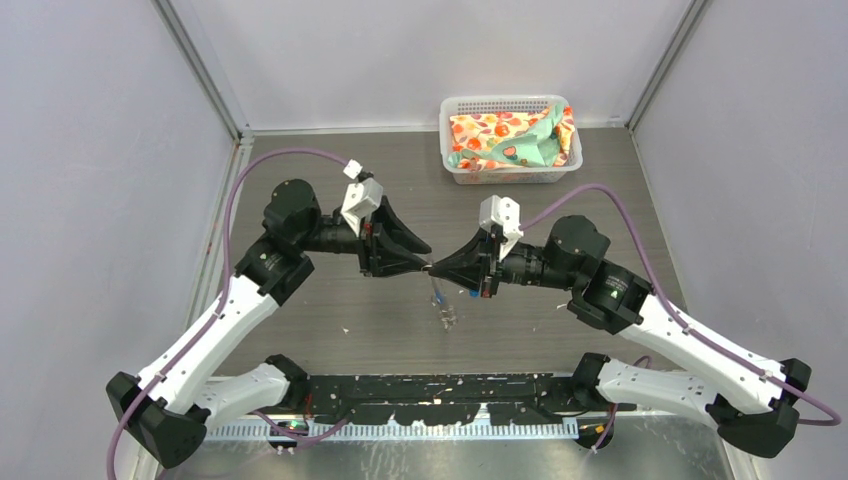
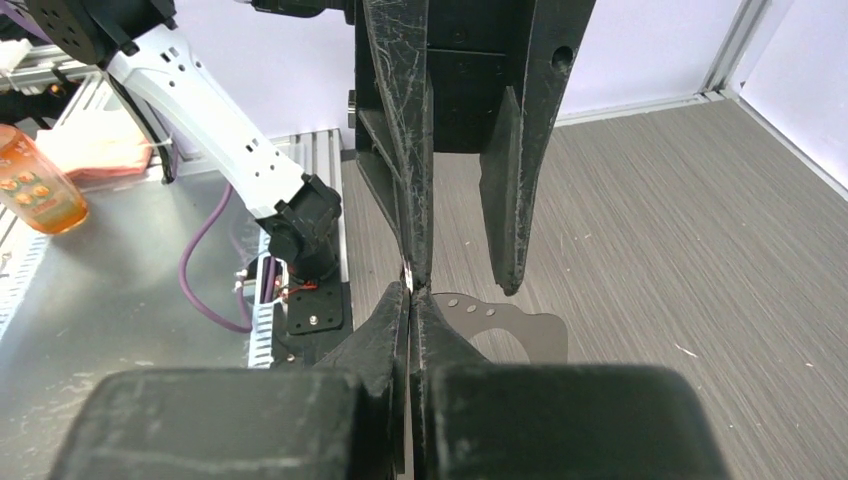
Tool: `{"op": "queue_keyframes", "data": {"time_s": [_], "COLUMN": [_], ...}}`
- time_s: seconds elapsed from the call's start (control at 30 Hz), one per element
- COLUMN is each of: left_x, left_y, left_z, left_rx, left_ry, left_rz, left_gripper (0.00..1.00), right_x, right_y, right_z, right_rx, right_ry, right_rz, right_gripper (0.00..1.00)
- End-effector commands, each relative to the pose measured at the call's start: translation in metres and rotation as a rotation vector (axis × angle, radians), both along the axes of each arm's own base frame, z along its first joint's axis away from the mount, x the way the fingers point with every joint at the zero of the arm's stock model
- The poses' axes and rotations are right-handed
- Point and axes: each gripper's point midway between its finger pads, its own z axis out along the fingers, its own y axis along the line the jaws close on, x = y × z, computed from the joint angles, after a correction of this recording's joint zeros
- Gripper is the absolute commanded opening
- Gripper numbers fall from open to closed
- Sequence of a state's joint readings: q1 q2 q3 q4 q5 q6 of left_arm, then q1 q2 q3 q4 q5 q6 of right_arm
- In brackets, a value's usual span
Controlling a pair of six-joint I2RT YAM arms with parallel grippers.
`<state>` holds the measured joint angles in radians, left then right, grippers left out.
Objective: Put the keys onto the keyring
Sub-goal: Adjust the keyring.
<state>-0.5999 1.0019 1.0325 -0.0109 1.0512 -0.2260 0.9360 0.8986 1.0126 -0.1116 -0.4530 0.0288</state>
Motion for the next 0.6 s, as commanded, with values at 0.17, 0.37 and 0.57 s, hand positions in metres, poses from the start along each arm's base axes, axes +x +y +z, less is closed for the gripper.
{"op": "queue_keyframes", "data": {"time_s": [0.17, 0.37, 0.57], "left_x": [-0.026, -0.027, -0.014], "left_y": [0.006, 0.012, 0.012], "left_z": [0.011, -0.007, -0.014], "left_rx": [-0.032, 0.025, 0.052], "left_ry": [-0.056, -0.111, -0.148], "left_rz": [-0.111, -0.087, -0.025], "left_gripper": [0.36, 0.36, 0.35], "right_x": [0.007, 0.004, 0.004], "right_y": [-0.004, -0.011, -0.014], "right_z": [0.041, 0.046, 0.049], "right_rx": [0.199, 0.229, 0.241], "right_ry": [-0.061, -0.063, -0.061], "right_rz": [-0.06, -0.075, -0.084], "right_gripper": [0.01, 0.01, 0.01]}}
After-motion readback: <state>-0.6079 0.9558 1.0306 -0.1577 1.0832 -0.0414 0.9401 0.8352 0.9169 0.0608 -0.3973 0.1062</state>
